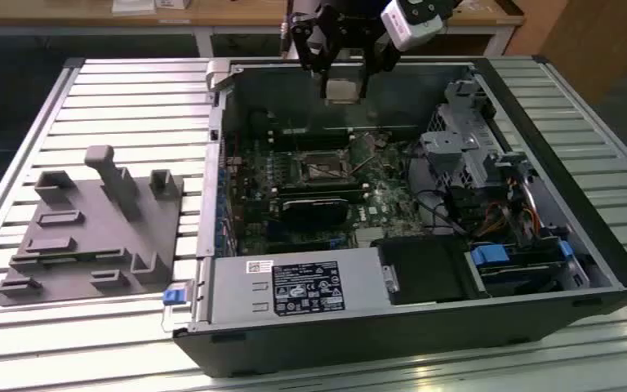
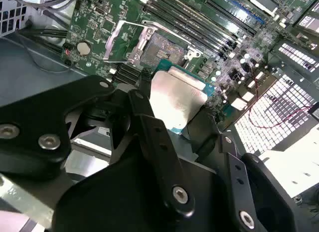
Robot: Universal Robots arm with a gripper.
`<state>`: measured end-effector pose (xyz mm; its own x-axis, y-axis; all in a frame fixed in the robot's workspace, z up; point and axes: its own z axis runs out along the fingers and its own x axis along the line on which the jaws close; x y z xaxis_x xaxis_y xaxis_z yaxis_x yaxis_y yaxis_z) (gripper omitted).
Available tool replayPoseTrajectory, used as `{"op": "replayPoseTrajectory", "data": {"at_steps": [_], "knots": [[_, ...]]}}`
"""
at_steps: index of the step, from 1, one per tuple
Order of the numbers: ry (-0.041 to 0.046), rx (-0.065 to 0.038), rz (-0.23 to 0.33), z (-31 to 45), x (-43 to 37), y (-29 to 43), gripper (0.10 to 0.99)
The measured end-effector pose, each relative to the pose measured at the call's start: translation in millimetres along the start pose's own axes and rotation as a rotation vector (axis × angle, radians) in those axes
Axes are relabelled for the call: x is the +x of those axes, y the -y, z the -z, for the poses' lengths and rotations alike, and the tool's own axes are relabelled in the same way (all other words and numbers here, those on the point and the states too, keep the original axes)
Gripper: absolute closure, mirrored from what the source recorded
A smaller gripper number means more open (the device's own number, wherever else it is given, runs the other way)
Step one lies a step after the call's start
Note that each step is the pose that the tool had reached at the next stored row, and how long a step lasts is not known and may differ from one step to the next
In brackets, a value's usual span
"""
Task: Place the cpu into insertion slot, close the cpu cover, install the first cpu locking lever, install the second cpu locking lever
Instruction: 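Place the cpu into insertion slot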
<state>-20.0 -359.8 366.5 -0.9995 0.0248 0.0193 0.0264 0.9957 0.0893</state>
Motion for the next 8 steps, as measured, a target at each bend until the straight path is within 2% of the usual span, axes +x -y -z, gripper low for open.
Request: {"op": "replayPoseTrajectory", "data": {"at_steps": [8], "knots": [[0.0, 0.0, 0.0, 0.0, 0.0, 0.0, 0.545]]}}
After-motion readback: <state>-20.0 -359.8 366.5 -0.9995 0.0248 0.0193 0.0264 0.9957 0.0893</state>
